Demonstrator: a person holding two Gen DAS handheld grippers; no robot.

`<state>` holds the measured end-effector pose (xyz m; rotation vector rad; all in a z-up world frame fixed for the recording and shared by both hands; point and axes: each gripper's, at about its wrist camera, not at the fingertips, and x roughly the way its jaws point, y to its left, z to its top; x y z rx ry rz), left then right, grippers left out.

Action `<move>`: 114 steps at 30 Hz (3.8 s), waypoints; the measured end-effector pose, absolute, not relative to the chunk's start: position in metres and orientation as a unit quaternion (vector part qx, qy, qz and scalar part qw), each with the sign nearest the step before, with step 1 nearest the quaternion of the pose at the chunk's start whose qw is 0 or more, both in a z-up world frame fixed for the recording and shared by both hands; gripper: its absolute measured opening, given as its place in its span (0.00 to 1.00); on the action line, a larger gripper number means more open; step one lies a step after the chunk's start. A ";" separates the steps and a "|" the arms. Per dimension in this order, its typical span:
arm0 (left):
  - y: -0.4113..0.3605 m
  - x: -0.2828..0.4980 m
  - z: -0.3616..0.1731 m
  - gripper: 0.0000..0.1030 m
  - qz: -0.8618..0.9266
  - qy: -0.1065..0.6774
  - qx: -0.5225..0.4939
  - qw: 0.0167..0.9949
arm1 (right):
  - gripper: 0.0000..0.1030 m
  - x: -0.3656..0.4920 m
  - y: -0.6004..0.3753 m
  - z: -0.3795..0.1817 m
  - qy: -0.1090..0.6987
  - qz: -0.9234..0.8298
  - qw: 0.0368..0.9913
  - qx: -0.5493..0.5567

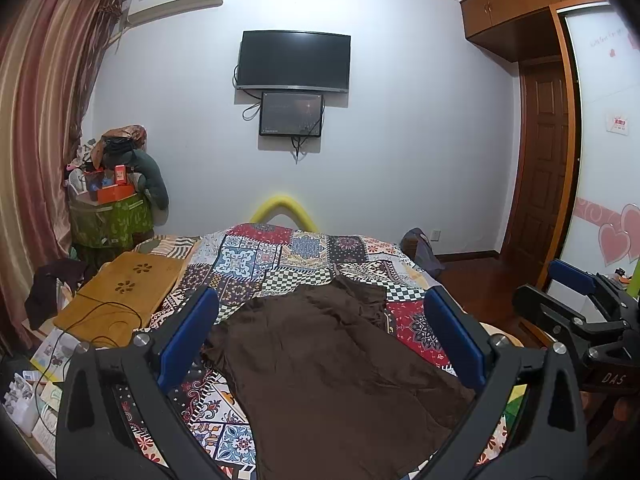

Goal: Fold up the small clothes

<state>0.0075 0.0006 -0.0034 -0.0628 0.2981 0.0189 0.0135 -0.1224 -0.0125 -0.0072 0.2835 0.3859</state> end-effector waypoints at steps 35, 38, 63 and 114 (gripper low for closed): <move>0.012 0.027 -0.008 1.00 0.017 0.159 -0.036 0.986 | 1.00 0.029 -0.123 -0.014 0.147 0.187 0.971 -0.008; 0.026 0.043 -0.013 1.00 0.037 0.171 -0.042 0.984 | 1.00 0.041 -0.121 -0.018 0.154 0.188 0.970 -0.016; 0.225 0.245 -0.197 0.69 0.163 0.460 -0.150 0.860 | 0.60 0.239 -0.146 -0.103 0.363 0.184 0.914 0.010; 0.217 0.365 -0.246 0.48 0.102 0.520 -0.212 0.821 | 0.40 0.350 -0.214 -0.144 0.471 0.096 0.877 0.013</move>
